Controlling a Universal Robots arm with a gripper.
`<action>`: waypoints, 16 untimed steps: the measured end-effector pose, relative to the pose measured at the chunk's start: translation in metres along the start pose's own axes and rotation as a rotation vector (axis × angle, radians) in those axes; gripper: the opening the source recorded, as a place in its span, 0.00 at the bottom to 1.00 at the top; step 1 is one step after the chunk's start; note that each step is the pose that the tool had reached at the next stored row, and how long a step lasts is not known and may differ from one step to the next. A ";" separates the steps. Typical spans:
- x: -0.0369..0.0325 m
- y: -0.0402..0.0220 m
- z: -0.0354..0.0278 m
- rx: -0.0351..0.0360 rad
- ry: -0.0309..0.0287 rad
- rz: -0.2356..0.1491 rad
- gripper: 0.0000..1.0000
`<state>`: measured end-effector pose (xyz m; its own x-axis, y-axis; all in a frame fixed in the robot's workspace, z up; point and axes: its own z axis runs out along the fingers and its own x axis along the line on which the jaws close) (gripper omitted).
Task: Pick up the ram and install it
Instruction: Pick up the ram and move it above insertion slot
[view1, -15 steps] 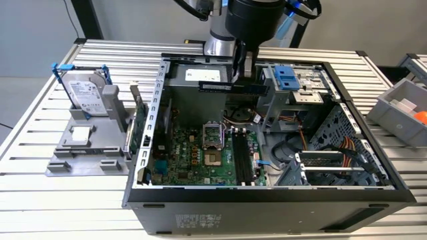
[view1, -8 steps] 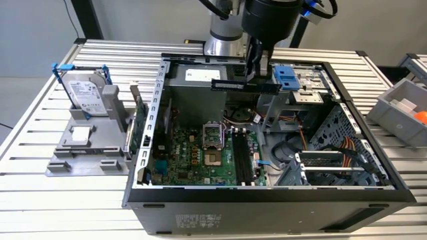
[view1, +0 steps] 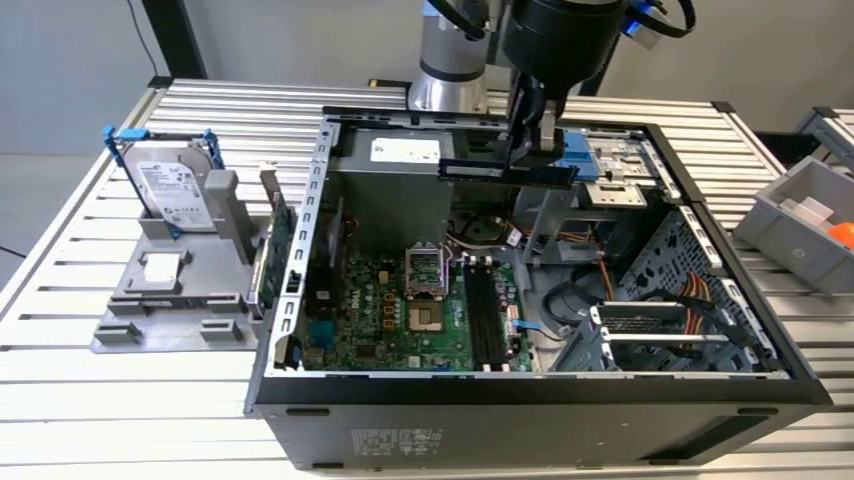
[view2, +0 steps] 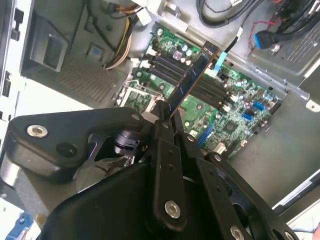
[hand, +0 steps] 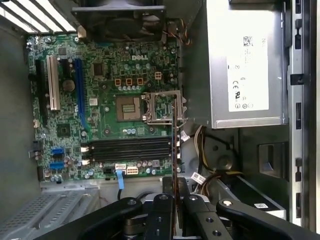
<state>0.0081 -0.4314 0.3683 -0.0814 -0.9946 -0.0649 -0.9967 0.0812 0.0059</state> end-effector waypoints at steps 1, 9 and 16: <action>-0.0003 -0.0028 0.0000 -0.0001 0.0001 0.000 0.00; -0.0007 -0.0108 -0.0001 0.0000 -0.0001 0.000 0.00; -0.0008 -0.0108 -0.0001 -0.0006 -0.0072 0.000 0.00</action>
<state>0.0189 -0.4315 0.3684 -0.0814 -0.9941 -0.0721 -0.9967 0.0811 0.0065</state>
